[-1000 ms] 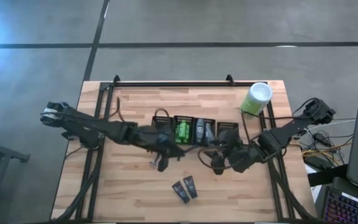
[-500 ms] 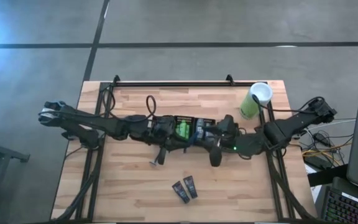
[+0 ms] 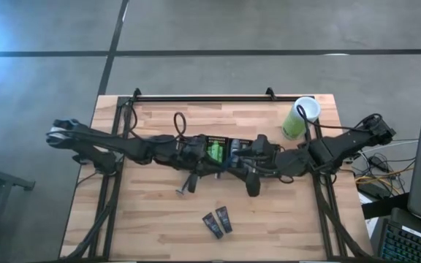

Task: Pick & Place Travel size toiletries
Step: Put the razor into the right black bin

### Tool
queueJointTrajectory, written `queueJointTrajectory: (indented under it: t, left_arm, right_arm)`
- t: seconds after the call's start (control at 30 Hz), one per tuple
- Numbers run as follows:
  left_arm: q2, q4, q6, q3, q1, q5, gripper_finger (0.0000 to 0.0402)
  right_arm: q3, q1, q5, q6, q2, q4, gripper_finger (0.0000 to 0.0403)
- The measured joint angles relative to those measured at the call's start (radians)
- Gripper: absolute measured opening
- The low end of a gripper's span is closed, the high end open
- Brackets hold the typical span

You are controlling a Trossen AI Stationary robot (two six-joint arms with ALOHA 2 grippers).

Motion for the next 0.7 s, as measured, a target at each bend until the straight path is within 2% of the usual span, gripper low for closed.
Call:
queueJointTrajectory:
  t: [0.23, 0.7]
  left_arm:
    - [0.053, 0.028, -0.008, 0.006, 0.000, 0.022, 0.0033]
    - [0.056, 0.076, -0.010, 0.006, 0.002, 0.024, 0.0033]
  right_arm:
    - [0.000, -0.005, -0.013, 0.000, 0.007, 0.000, 0.0282]
    - [-0.003, -0.006, -0.019, 0.008, 0.009, -0.007, 0.0167]
